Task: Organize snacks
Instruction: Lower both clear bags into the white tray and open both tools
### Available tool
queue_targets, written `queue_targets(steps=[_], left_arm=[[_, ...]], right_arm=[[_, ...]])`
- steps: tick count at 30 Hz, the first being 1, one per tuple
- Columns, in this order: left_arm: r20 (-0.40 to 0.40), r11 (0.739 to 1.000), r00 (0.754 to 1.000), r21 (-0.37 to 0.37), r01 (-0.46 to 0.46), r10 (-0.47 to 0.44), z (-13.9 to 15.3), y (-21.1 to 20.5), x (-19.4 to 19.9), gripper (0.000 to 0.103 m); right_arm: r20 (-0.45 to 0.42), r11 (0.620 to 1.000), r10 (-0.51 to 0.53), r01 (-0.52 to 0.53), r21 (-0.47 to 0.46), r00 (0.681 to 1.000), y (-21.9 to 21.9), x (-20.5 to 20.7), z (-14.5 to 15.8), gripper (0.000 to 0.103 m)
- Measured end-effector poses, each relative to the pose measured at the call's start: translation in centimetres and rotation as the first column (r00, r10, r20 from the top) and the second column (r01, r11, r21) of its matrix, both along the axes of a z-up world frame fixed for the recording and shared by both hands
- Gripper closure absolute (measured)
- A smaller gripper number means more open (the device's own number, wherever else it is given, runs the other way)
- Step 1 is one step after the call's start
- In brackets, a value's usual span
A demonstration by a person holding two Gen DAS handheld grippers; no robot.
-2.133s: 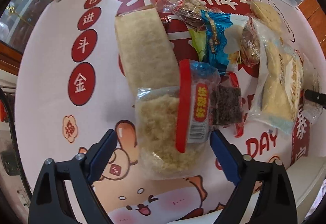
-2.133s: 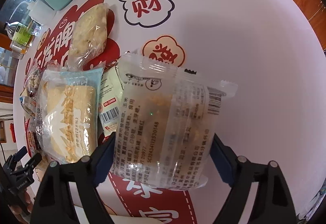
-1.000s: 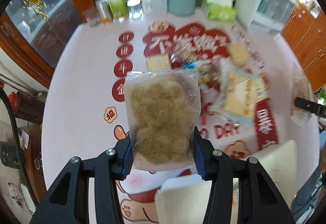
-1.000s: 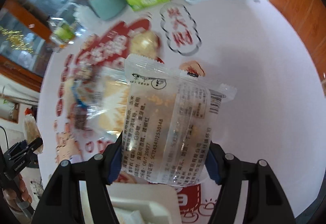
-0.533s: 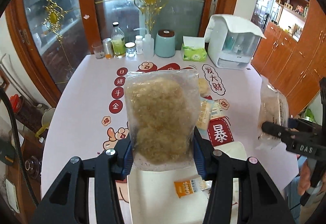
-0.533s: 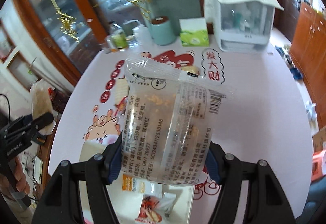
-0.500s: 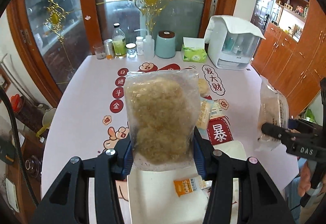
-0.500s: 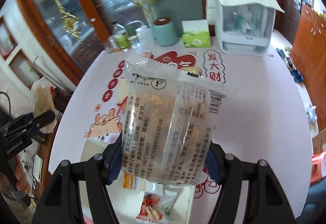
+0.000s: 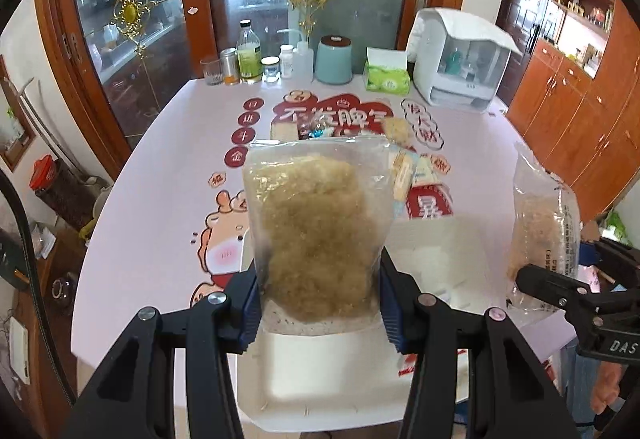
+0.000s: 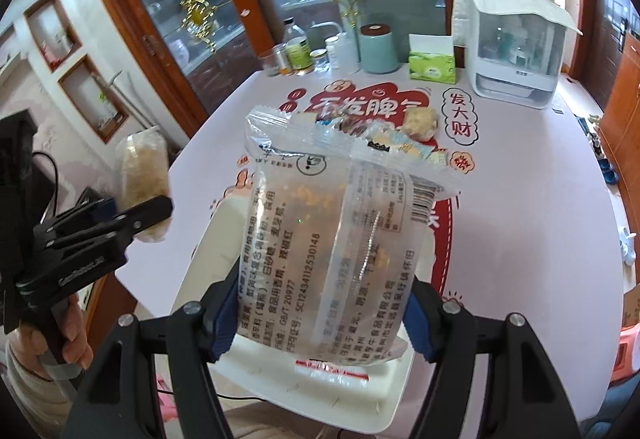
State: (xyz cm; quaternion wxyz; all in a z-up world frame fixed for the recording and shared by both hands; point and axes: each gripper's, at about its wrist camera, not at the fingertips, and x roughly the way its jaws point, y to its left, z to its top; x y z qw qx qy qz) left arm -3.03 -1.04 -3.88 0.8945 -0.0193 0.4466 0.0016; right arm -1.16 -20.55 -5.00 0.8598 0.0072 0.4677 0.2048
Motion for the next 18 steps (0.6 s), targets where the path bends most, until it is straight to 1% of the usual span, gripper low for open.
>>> queue_targets(steps=[4, 8, 13, 18], left_arm=[[-0.010, 1.000, 1.000, 0.020, 0.016, -0.016, -0.7, -0.7, -0.8, 0.055], [-0.026, 0.999, 0.999, 0.021, 0.032, -0.031, -1.5, -1.3, -1.4, 0.055], [-0.054, 0.999, 0.998, 0.012, 0.039, -0.038, -2.4, -1.7, -1.5, 0.055], [-0.085, 0.999, 0.996, 0.019, 0.038, -0.037, -3.3, -1.8, -1.2, 0.053]], right_arm=[[-0.015, 1.000, 0.004, -0.005, -0.021, 1.000, 0.2, -1.2, -0.8, 0.034], [-0.028, 0.999, -0.001, 0.001, -0.033, 1.000, 0.4, -1.7, -1.3, 0.034], [-0.029, 0.998, -0.005, 0.004, -0.060, 1.000, 1.0, -1.9, -1.8, 0.034], [-0.033, 0.996, -0.008, 0.005, -0.088, 0.999, 1.8, -1.5, -2.4, 0.032]])
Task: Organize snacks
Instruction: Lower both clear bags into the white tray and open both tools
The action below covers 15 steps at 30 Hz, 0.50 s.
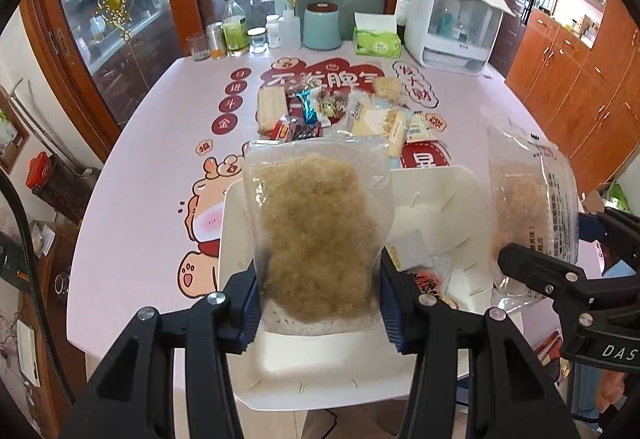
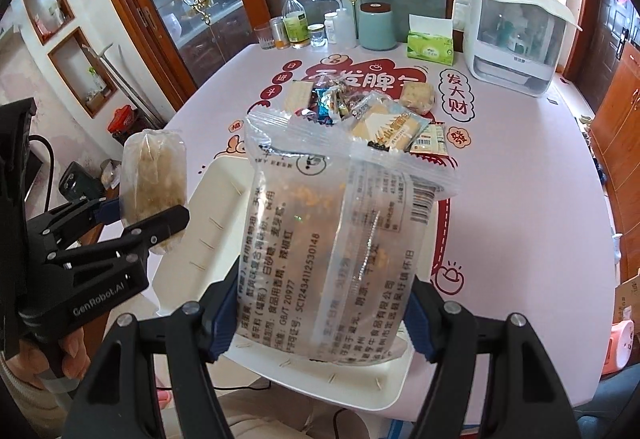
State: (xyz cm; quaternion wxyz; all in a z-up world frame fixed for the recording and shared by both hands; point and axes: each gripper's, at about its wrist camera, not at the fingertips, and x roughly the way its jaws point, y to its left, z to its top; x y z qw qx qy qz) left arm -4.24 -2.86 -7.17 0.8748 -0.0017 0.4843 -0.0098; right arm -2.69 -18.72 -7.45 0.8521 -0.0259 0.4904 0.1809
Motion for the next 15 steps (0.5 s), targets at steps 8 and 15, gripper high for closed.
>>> queue_targets(steps=[8, 15], left_arm=[[0.044, 0.999, 0.999, 0.041, -0.008, 0.006, 0.5, 0.0, 0.1, 0.007], [0.018, 1.000, 1.000, 0.000, -0.018, 0.018, 0.4, 0.3, 0.8, 0.006]], right_arm=[[0.023, 1.000, -0.007, 0.006, 0.009, 1.000, 0.6, 0.5, -0.2, 0.026], [0.076, 1.000, -0.005, 0.004, 0.013, 0.997, 0.7, 0.3, 0.9, 0.019]])
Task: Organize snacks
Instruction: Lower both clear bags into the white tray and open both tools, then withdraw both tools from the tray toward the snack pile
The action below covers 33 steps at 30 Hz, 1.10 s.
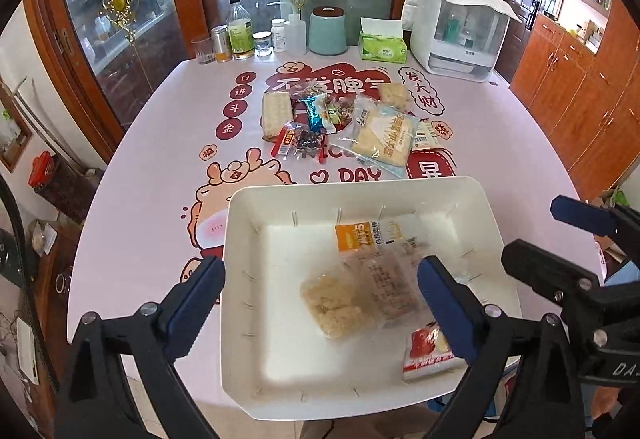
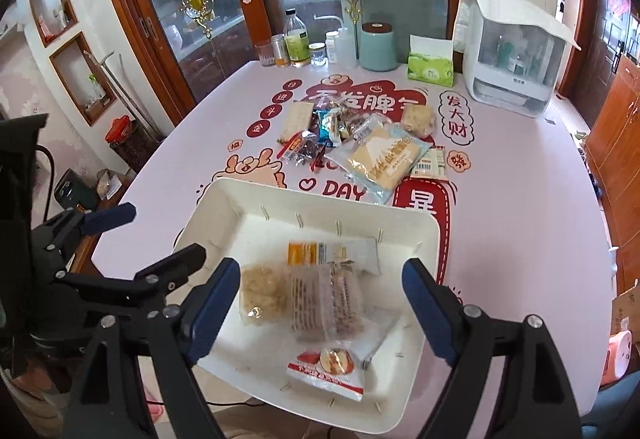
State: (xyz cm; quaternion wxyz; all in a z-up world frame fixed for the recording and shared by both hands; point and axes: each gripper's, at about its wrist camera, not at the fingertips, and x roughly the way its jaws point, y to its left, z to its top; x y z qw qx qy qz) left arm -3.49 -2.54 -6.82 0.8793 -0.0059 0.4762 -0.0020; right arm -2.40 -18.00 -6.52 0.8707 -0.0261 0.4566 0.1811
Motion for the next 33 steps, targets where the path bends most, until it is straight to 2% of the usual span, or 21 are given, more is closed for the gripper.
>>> queue_targets(steps=[18, 23, 27, 33], left_arm=[[-0.022, 1.000, 1.000, 0.007, -0.020, 0.020, -0.5, -0.7, -0.1, 0.006], [-0.023, 1.000, 0.999, 0.010, -0.024, 0.024, -0.6, -0.9, -0.4, 0.006], [-0.016, 1.000, 1.000, 0.015, -0.025, 0.025, -0.5, -1.1, -0.7, 0.006], [0.005, 0.999, 1.000, 0.040, -0.027, 0.027, 0.2, -1.8, -1.3, 0.006]], right_arm=[[-0.098, 0.998, 0.006, 0.000, 0.059, 0.995, -0.9, 0.4, -1.6, 0.019], [-0.133, 0.999, 0.001, 0.005, 0.045, 0.991, -1.1, 0.2, -2.0, 0.019], [-0.124, 0.999, 0.002, 0.004, 0.048, 0.992, -1.3, -0.1, -1.9, 0.019], [-0.051, 0.998, 0.006, -0.002, 0.062, 0.999, -1.8, -1.0, -1.0, 0.019]])
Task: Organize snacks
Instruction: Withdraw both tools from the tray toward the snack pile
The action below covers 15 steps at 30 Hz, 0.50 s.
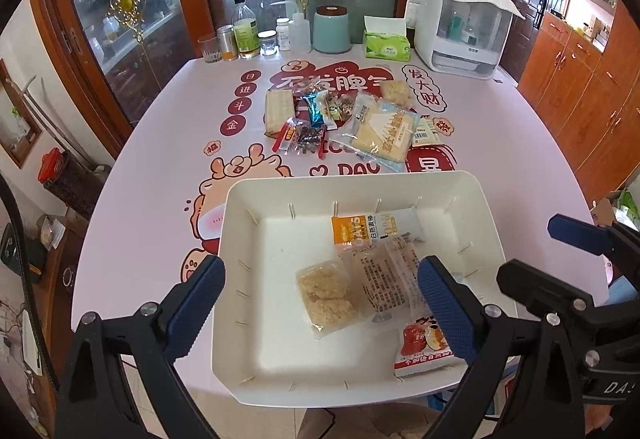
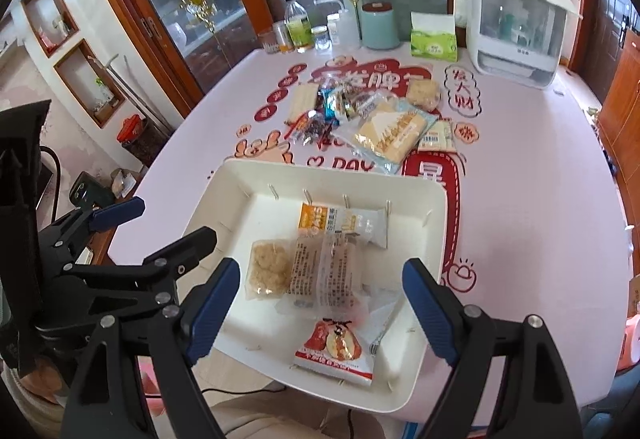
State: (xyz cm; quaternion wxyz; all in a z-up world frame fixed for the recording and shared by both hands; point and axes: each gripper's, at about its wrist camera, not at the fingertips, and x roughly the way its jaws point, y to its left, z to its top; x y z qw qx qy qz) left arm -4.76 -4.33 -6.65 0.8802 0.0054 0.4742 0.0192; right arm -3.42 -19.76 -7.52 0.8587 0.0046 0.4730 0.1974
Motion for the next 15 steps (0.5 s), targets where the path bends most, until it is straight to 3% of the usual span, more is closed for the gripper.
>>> queue_targets(steps=[9, 15], left_arm=[[0.025, 1.000, 1.000, 0.026, -0.010, 0.009, 1.8, 0.2, 0.8, 0.006], [0.122, 0.997, 0.992, 0.069, -0.017, 0.008, 4.5, 0.8, 2.0, 0.006]], right_arm=[[0.074, 1.000, -0.014, 0.013, 0.014, 0.997, -0.6, 0.7, 1.4, 0.019], [0.140, 0.999, -0.036, 0.031, 0.038, 0.990, -1.3, 2.2, 3.4, 0.019]])
